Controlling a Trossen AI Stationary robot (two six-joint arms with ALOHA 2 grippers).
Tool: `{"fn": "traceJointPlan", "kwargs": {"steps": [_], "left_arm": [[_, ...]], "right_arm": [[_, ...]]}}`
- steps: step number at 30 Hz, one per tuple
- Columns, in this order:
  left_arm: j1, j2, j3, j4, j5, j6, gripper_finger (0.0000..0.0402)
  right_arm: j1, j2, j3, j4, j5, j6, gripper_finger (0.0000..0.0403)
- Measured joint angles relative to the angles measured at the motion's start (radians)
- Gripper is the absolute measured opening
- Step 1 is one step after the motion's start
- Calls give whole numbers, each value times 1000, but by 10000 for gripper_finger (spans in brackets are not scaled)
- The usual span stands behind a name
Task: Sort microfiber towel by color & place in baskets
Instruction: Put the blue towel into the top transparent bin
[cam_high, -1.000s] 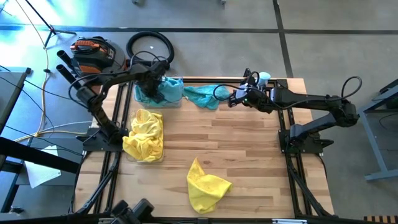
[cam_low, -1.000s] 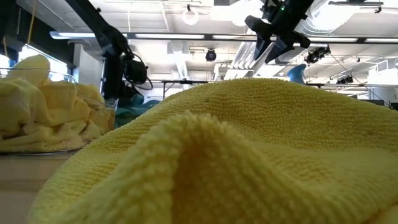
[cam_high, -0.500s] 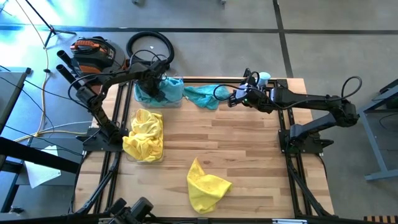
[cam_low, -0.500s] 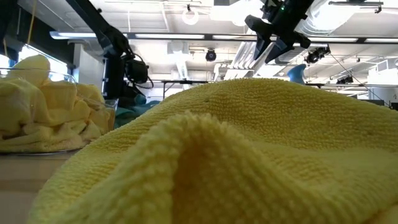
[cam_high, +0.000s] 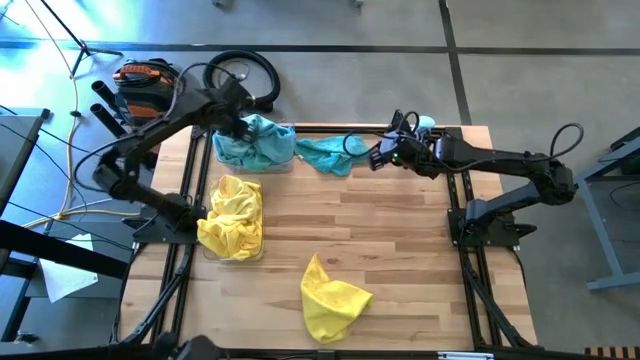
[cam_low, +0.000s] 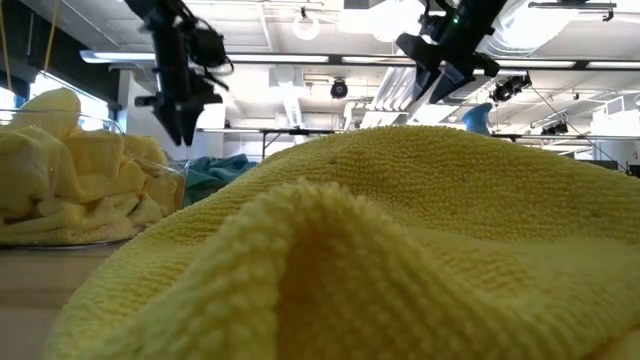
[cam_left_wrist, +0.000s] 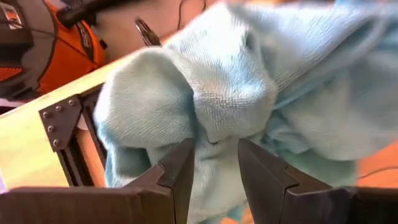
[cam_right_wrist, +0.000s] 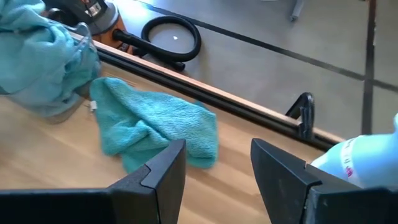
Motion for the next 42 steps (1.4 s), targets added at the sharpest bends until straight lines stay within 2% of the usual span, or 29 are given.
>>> {"fn": "traceJointPlan", "kwargs": {"steps": [4,7,17,24,29,36,42], "left_arm": [[-18,-68,0,86,2,-75,115],[-29,-61,2,195,41,-102,114],[-30,154,-61,249,51,-298,76],[-22,283,-147,372,81,-347,70],[-22,337,-156,401,91,-364,69],[-15,297,-160,410,97,-380,69],[-10,154,-161,374,99,-380,69]], "right_arm": [[-29,0,0,0,-1,-65,179],[-48,0,0,0,-5,-105,179],[-61,0,0,-1,-56,-187,179],[-61,0,0,-3,-62,-212,179],[-61,0,0,-3,-62,-221,179],[-61,0,0,-3,-62,-240,179],[-61,0,0,-3,-62,-242,179]]}}
